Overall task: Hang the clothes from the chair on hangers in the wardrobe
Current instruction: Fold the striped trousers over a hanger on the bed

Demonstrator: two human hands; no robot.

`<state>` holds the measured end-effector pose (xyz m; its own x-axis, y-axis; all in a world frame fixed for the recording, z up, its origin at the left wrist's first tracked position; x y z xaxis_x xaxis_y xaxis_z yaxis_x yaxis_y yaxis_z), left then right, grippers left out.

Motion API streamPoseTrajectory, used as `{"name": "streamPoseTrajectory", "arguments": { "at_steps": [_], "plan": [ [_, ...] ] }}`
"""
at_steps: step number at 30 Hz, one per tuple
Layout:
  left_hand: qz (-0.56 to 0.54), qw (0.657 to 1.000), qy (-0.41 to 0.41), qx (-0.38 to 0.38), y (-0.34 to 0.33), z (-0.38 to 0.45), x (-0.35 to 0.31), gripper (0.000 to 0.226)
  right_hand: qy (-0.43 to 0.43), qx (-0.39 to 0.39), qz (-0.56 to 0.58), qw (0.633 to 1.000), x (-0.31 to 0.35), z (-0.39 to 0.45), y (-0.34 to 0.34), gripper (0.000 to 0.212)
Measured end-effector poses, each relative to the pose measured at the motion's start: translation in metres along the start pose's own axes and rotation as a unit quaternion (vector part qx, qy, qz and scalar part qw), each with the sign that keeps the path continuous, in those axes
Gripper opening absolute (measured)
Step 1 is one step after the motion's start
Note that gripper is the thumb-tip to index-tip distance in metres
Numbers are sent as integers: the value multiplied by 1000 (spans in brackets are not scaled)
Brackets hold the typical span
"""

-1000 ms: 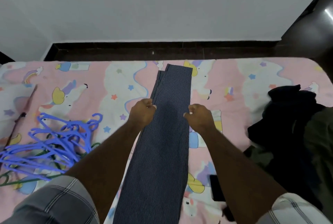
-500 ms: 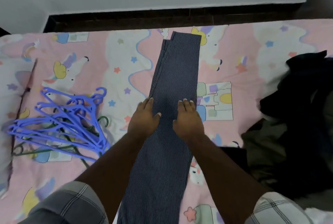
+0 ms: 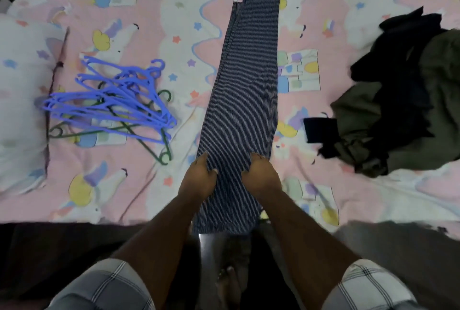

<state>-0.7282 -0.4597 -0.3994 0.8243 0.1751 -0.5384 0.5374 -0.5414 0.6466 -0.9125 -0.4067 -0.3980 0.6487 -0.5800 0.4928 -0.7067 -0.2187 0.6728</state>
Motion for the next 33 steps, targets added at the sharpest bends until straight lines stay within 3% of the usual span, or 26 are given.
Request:
{"name": "streamPoseTrajectory", "arguments": {
  "at_steps": [3, 8, 11, 14, 19, 22, 24, 26, 30, 33],
  "plan": [
    [-23, 1000, 6, 0, -10, -47, 31, 50, -9, 0, 6, 1000, -14, -43, -36, 35],
    [-86, 994, 55, -40, -27, -90, 77, 45, -87, -24, 98, 991, -52, -89, -79, 37],
    [-193, 970, 133, -70, -42, -105, 109, 37, -188, -69, 195, 960, -95, -101, -95, 23],
    [-325, 924, 185, -80, -59, -100, 138, 19, -253, -71, 354, 898, -125, -107, -113, 6],
    [-417, 885, 198, -59, -66, -93, 150, 18, -265, -83, 483, 830, -141, -101, -136, 11],
    [-463, 861, 210, -25, -75, -91, 153, 7, -250, -64, 491, 832, -136, -102, -141, 4],
    [-473, 856, 209, -9, -79, -91, 156, 23, -232, -52, 485, 842, -136, -100, -142, 5],
    [-467, 860, 206, -2, -81, -91, 160, 35, -224, -34, 486, 844, -136, -101, -143, 4],
    [-439, 879, 177, 49, -86, -94, 155, 10, -216, -15, 502, 837, -136, -104, -150, 13],
    [-441, 878, 174, 69, -90, -98, 155, 15, -213, -15, 540, 814, -132, -109, -150, 13]
  ]
}}
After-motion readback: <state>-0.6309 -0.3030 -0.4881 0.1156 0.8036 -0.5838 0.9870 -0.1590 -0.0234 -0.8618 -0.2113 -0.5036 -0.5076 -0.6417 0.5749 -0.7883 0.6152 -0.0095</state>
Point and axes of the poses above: each hand's wrist, its own z-axis towards the middle knuckle, its own y-axis out of the back of the hand, x = y × z, the point moved 8 cm from there along z, towards the middle knuckle, and after that the axes turned 1 degree about -z, right-handed, at the moved point
